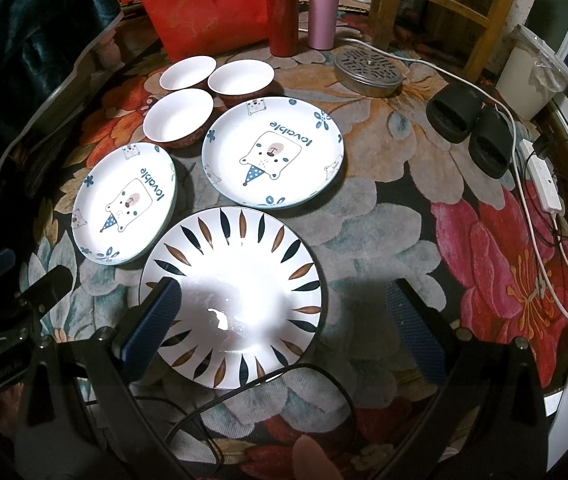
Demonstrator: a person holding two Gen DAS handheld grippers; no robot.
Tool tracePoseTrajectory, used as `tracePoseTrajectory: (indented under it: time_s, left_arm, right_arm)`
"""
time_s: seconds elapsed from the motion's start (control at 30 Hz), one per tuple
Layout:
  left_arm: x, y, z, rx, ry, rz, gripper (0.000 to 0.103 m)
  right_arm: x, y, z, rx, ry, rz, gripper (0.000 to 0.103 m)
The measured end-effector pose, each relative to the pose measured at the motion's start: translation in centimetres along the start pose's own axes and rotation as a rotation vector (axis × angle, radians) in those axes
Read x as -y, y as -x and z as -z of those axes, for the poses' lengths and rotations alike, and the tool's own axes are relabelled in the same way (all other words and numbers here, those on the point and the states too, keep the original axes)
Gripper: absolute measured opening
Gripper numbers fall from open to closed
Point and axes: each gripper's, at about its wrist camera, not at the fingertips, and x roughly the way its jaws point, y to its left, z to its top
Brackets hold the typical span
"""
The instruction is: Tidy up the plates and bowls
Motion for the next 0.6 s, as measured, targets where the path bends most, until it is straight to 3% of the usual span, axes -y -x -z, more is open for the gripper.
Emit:
tracePoseTrajectory:
  time_s: [0.6]
  left_arm:
    - [0.54,-0.21,0.41,-0.001,-0.001,0.005,0.098]
  right_arm:
    - [0.33,-0.4,0.16,-0.005,-0.003,-0.001,0.103]
